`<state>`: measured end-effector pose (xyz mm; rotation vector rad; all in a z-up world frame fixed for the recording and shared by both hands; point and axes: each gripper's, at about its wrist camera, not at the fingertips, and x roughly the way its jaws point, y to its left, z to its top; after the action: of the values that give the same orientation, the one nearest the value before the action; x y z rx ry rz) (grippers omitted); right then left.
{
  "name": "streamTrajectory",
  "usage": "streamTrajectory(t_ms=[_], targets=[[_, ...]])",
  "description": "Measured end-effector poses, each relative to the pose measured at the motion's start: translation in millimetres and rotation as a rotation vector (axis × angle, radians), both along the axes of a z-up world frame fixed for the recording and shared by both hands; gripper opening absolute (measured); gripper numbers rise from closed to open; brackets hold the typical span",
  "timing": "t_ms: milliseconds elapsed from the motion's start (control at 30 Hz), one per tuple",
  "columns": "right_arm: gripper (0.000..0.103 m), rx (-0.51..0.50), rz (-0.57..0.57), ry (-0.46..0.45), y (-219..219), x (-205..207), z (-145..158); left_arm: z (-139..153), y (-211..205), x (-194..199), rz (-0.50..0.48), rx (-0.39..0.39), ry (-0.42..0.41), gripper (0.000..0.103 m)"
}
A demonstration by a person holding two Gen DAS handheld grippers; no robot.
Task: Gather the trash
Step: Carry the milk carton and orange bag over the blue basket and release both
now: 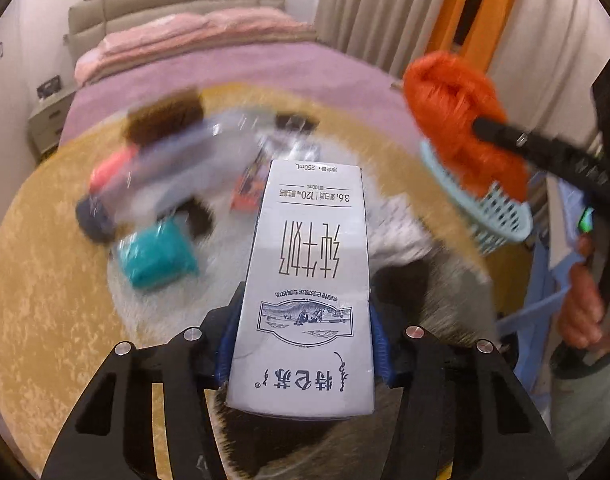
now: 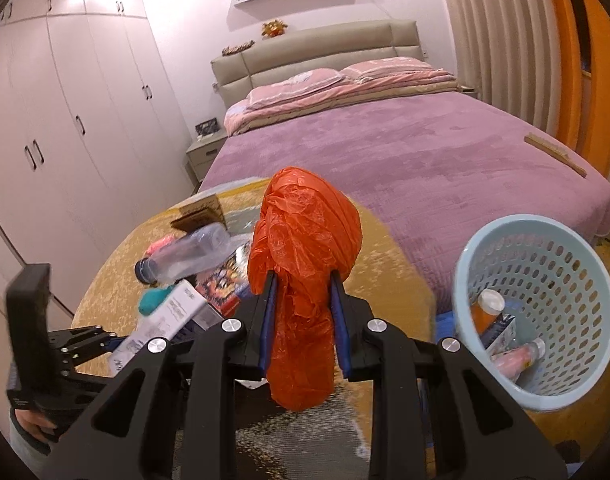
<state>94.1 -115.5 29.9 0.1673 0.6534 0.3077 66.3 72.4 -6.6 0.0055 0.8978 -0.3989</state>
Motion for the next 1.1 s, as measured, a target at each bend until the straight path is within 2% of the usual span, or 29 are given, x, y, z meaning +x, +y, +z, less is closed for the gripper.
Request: streamTrajectory(t_ms=[133, 267, 667, 833, 1100], targets=[[0.022, 0.021, -0.041, -0.011, -22, 0, 4, 28, -21, 3, -0.036, -0.050, -0.064, 0.051], [0.022, 0.038, -0.093, -0.013, -47, 1, 7, 39, -55, 17, -0.074, -0.067, -0.092, 0.051], [0.022, 0.076, -0.293, -0.003, -133, 14, 4, 55, -138, 73, -0.167, -0.138, -0.086, 0.051], [0.022, 0.087, -0.381, 0.042, -168, 26, -10, 47, -186, 94, -0.211, -0.140, -0.057, 0.051], [0.022, 0.107, -0.535, 0.170, -217, 37, -50, 11, -254, 116, -0.268, -0.136, 0.026, 0.051]])
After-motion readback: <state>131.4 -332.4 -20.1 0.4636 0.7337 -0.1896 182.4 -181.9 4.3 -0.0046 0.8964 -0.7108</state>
